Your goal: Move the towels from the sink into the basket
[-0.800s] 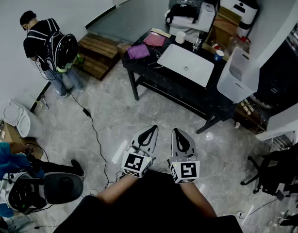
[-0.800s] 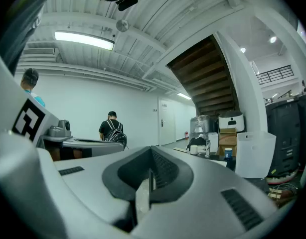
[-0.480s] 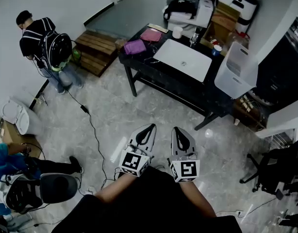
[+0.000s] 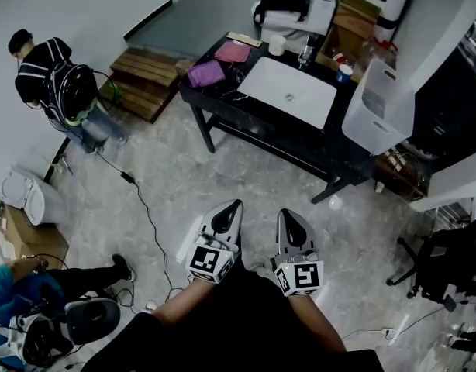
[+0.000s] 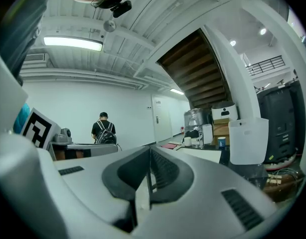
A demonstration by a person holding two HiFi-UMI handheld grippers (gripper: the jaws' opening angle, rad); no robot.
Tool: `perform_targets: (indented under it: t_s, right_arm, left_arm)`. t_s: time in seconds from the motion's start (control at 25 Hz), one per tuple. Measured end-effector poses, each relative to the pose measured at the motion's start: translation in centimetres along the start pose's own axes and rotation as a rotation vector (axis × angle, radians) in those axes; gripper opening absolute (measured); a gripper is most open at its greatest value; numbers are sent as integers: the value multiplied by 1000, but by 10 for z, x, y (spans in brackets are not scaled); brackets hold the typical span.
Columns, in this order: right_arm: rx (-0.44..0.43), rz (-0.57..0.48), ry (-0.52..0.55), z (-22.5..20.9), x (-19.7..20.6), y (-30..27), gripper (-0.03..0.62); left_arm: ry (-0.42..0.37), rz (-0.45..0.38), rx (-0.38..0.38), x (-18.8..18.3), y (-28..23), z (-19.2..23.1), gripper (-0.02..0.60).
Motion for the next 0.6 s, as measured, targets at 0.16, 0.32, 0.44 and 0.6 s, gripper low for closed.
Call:
perform_targets:
  t_s: [0.16, 0.32, 0.44, 0.6]
  right_arm:
    - [56, 19, 26, -11, 3, -29, 20]
    - [97, 31, 43, -20, 2, -77, 20]
    - [99, 43, 42, -20, -1, -123, 20]
    - [41, 65, 27, -3, -3, -186, 20]
  left_arm:
    - [14, 5, 8, 2, -26, 32, 12]
    - [21, -3, 9, -4, -59, 72, 13]
    - [19, 3, 24, -11, -87, 102, 13]
    - [7, 13, 31, -21, -115, 148, 12]
Point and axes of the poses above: the fingertips, and each gripper's own axes: y backward along the fingers, z to its left, x out of its underside, the point moved 1 cm from there along y, backward along the fingers, and after that the axes turned 1 degree about -z, right-handed, at the moved point
